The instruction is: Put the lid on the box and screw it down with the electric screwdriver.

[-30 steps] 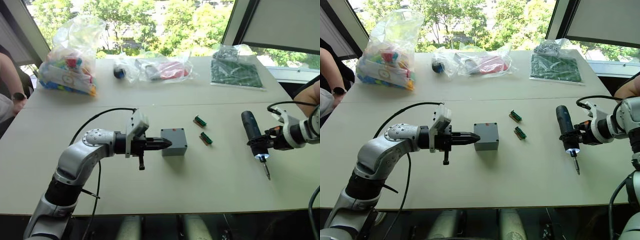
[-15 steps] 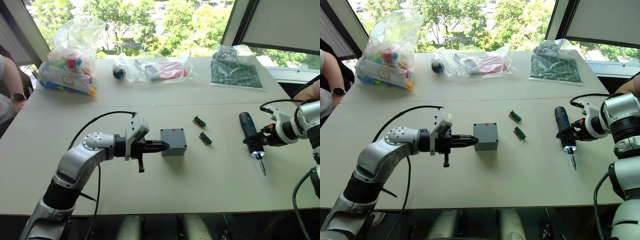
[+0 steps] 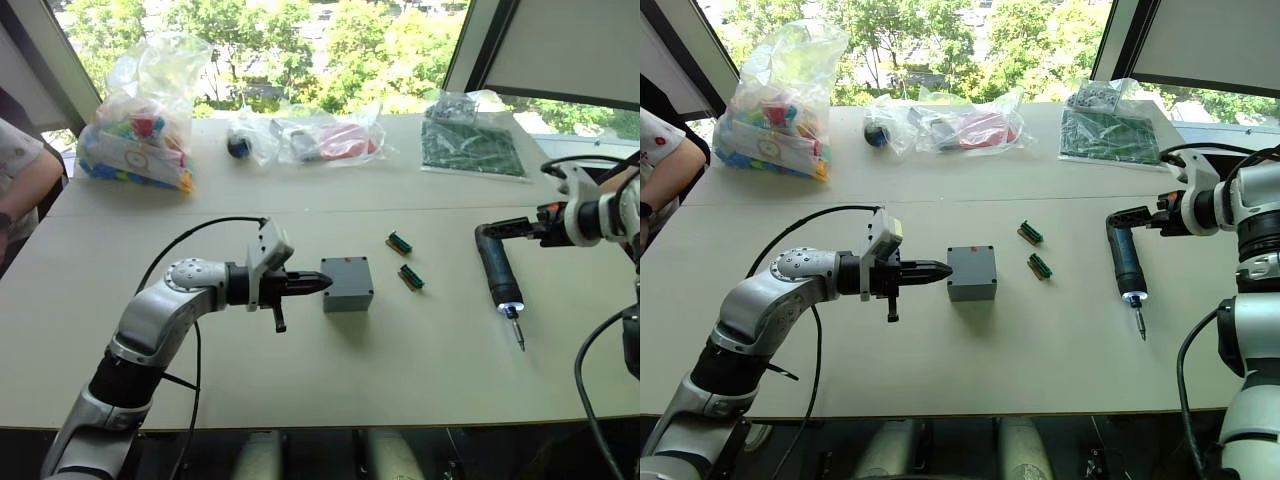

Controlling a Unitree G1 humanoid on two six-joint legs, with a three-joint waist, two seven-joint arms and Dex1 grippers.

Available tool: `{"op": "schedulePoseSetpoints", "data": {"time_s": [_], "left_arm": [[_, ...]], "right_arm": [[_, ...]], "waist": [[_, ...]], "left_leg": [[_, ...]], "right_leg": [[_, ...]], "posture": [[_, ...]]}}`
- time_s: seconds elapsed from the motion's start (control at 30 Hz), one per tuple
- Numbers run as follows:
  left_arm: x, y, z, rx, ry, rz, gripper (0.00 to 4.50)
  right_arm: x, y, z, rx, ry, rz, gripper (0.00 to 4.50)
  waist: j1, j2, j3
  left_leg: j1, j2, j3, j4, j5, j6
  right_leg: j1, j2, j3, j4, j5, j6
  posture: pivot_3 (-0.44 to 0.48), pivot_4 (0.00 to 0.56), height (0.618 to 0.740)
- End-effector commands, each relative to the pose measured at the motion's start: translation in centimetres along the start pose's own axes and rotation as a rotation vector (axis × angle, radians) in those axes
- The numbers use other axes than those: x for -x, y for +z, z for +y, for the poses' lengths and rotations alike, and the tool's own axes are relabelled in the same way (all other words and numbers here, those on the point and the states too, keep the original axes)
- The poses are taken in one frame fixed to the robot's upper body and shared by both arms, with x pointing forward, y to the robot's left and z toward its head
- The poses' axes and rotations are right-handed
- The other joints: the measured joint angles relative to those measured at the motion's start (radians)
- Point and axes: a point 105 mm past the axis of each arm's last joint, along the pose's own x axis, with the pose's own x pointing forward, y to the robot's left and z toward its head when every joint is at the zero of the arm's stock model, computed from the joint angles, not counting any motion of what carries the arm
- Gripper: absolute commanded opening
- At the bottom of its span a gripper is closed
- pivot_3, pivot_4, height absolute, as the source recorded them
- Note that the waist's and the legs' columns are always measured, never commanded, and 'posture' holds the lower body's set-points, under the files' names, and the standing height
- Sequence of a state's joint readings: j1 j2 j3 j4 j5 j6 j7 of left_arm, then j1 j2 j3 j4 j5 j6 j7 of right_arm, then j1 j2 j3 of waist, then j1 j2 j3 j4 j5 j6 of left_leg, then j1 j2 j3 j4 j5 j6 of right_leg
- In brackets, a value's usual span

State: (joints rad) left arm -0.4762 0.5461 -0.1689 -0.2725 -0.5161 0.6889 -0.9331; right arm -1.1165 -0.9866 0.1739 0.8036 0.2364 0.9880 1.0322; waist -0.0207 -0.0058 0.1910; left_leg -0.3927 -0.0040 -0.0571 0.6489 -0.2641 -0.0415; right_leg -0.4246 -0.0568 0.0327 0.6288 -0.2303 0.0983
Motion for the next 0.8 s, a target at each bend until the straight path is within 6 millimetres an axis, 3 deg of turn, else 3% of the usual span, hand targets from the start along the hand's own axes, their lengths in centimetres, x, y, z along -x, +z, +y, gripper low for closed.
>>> {"op": "schedulePoseSetpoints", "data": {"time_s": [0.03,0.1,0.17,0.23,0.3,0.4,0.5,0.67,0.8], "left_arm": [[1.1,0.6,1.4,-0.033,0.075,-0.005,0.00],[1.6,0.5,2.0,-0.030,0.104,0.008,0.00],[1.8,0.4,2.2,-0.030,0.116,0.015,0.00],[2.4,-0.7,2.4,-0.022,0.127,0.072,0.00],[2.7,-2.2,2.4,-0.025,0.126,0.145,0.00],[2.8,-3.1,2.3,-0.012,0.116,0.172,0.00],[2.6,-3.3,2.6,-0.005,0.120,0.171,0.00],[2.2,-4.5,3.8,-0.025,0.153,0.218,0.00],[1.3,-4.4,4.0,-0.074,0.136,0.232,0.00]], "right_arm": [[1.9,4.7,4.3,0.351,0.147,-0.347,4.48],[1.4,4.1,6.5,0.480,0.184,-0.436,4.48],[1.1,3.4,7.4,0.499,0.197,-0.459,4.48],[-0.4,-0.2,11.3,0.468,0.382,-0.366,4.48],[-1.4,-3.8,13.8,0.503,0.474,-0.272,4.48],[-2.1,-6.6,15.0,0.530,0.494,-0.213,4.48],[-2.6,-8.1,15.4,0.539,0.498,-0.184,4.48],[-3.7,-9.9,16.3,0.565,0.513,-0.140,4.48],[-4.4,-10.1,17.1,0.578,0.522,-0.152,4.48]], "waist": [[0.000,-0.002,0.000],[-0.002,-0.002,0.000],[0.000,-0.002,0.000],[0.002,-0.002,0.000],[0.004,-0.002,0.000],[0.006,-0.002,0.000],[0.006,-0.002,0.000],[0.006,-0.003,0.000],[0.003,-0.003,0.000]], "left_leg": [[0.000,0.000,0.000,-0.001,0.000,0.000],[0.000,0.001,-0.001,-0.001,0.000,0.000],[0.001,0.001,-0.001,-0.002,0.000,0.000],[0.000,0.001,-0.002,0.000,0.000,0.000],[0.000,0.001,-0.002,0.000,0.000,0.000],[0.001,0.001,-0.002,0.000,0.000,0.000],[0.000,0.000,-0.001,0.003,0.000,-0.001],[0.002,0.000,-0.001,0.004,0.000,-0.001],[0.002,0.000,-0.002,0.002,0.000,-0.001]], "right_leg": [[0.000,0.000,0.000,0.000,0.000,0.000],[0.000,0.001,-0.001,0.001,0.000,0.001],[0.000,0.001,0.000,0.001,0.000,0.001],[0.000,0.001,-0.001,0.002,0.000,0.001],[0.000,0.000,-0.001,0.002,0.000,0.001],[0.000,0.000,-0.001,0.002,0.000,0.001],[0.001,-0.001,-0.001,0.002,-0.001,-0.002],[0.003,0.000,-0.001,0.001,-0.002,-0.004],[0.003,0.000,-0.001,0.001,0.000,-0.001]], "posture": [[0.000,0.150,0.740],[0.000,0.150,0.740],[0.000,0.150,0.740],[0.000,0.150,0.740],[0.000,0.150,0.740],[0.000,0.150,0.740],[0.000,0.150,0.740],[0.000,0.150,0.740],[0.000,0.150,0.740]]}}
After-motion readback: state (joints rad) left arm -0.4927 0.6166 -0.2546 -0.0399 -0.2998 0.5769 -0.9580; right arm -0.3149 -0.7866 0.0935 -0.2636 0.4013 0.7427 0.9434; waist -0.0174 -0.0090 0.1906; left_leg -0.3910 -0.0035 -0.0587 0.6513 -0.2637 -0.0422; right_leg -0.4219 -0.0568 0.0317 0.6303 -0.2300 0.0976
